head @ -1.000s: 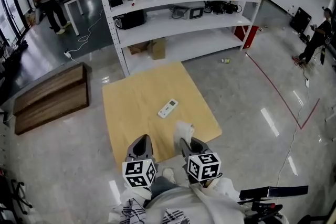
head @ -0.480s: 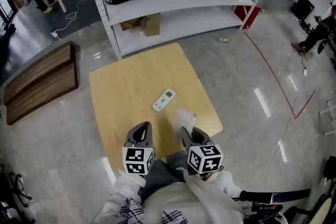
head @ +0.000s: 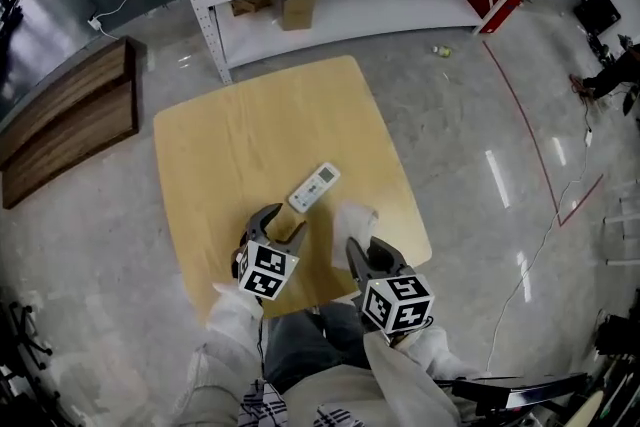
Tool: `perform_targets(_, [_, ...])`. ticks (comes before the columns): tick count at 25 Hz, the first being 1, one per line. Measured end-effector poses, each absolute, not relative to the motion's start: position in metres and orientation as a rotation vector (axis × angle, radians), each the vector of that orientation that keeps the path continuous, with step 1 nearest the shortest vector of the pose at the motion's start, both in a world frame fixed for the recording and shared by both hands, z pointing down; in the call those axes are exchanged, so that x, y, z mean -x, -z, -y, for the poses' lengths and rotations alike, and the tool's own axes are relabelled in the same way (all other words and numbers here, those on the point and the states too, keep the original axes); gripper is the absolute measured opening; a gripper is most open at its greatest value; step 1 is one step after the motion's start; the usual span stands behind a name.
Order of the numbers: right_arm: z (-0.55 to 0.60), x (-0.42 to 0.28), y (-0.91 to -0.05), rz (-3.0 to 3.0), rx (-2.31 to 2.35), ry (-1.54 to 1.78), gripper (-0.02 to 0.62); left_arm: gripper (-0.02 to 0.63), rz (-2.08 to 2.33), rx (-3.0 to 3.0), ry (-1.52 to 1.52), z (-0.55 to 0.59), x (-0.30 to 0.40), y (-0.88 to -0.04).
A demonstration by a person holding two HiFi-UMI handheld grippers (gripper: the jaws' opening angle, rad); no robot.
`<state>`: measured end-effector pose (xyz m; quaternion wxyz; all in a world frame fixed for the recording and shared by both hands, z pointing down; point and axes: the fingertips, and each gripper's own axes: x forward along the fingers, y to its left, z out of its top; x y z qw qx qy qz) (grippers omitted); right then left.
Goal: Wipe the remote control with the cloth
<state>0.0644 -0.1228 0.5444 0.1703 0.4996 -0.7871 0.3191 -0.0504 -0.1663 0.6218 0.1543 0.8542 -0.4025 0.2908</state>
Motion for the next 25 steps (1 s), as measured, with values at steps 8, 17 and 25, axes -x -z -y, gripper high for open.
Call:
perform_targets(8, [0.144, -0.062, -0.562, 2.219, -1.369, -0.952, 0.089, 0.233, 1.025, -2.493, -0.955, 0.189, 0.036, -0.648])
perform_targets(17, [0.164, -0.049, -0.574, 2.253, -1.217, -0.965, 0.089, 0.232, 0.999, -2.438, -1.001, 0.193, 0.032, -0.662])
perform_targets(25, [0.184, -0.005, -0.586, 2.268, -0.863, -0.956, 0.089, 0.226, 0.906, -2.445, -0.989, 0.193, 0.032, -0.665])
